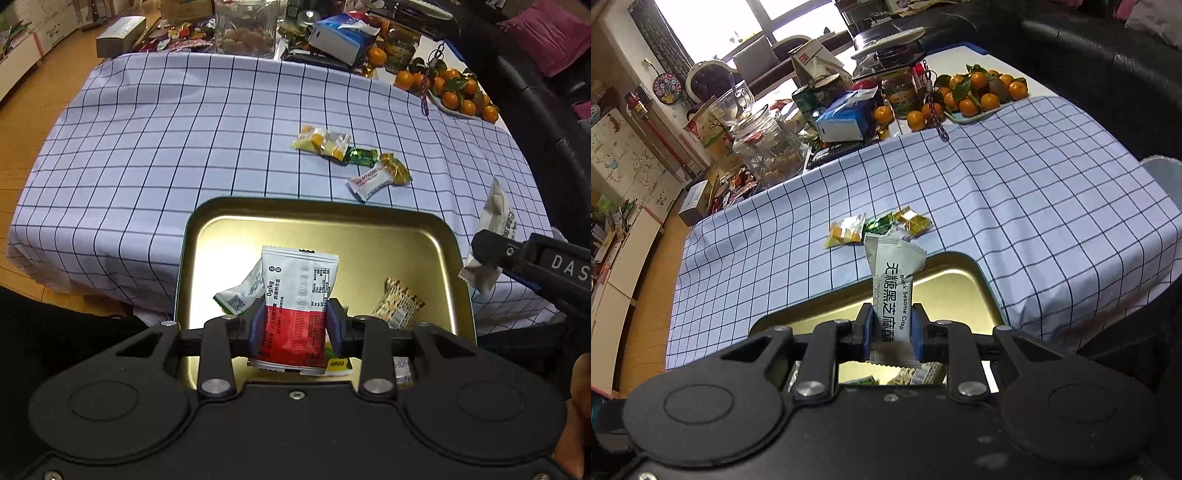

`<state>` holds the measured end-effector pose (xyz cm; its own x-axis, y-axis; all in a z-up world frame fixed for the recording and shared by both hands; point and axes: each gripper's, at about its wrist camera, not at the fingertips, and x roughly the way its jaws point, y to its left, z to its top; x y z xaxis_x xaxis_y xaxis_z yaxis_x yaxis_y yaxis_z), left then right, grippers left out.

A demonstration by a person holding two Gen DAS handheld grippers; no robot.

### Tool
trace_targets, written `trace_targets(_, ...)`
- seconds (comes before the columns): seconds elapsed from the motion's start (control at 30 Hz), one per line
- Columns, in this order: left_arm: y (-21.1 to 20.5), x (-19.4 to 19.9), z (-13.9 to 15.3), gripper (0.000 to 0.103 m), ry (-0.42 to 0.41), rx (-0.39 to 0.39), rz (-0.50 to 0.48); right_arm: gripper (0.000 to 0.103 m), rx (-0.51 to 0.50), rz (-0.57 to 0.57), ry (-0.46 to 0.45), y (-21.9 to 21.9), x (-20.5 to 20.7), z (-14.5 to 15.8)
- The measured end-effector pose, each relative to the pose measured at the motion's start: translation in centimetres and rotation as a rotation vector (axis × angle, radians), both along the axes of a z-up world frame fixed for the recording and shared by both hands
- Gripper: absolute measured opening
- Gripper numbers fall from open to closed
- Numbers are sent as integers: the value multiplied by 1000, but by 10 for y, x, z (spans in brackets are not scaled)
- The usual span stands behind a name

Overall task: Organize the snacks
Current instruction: 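Carry both packets over the gold tray and open both tools to drop them, then move both open tools back toward the wrapped candies on the cloth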

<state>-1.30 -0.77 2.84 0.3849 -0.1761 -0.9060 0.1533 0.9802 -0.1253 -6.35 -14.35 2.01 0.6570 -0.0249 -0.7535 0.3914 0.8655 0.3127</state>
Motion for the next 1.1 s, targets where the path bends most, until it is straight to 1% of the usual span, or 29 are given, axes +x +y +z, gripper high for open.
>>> trace_targets(0.13, -4, 15, 5, 44, -27, 10, 4, 23, -5, -14, -6, -6, 13, 3)
trace_targets(0.2, -3, 21, 5, 44, -27, -8, 10, 23, -11, -20, -1, -8, 19, 2)
trace_targets(0.3, 0, 25, 2, 44, -8, -40, 17, 26, -24, -29, 18, -9, 23, 0)
trace_targets(0.33, 1, 25, 1, 44, -2, -41, 18, 30, -24, -30, 26, -10, 24, -1)
trace_targets(0.4, 2, 24, -2, 44, 7, -33, 25, 36, -15, -31, 40, -12, 25, -2)
trace_targets(0.5, 6, 23, -5, 44, 21, -17, 44, 36, -8, -42, 57, -13, 22, -4)
trace_targets(0.63, 9, 17, -7, 44, 20, 10, 64, 36, -12, -48, 83, -10, 15, -5)
trace_targets(0.83, 15, 8, -3, 44, -7, 51, 79, 36, -65, -42, 113, 3, 0, -1)
trace_targets(1.0, 24, 2, -3, 44, -4, 43, 95, 38, -127, -29, 128, 16, -13, 4)
trace_targets(1.1, 30, 0, -3, 44, -4, 48, 122, 38, -157, -9, 143, 24, -16, 6)
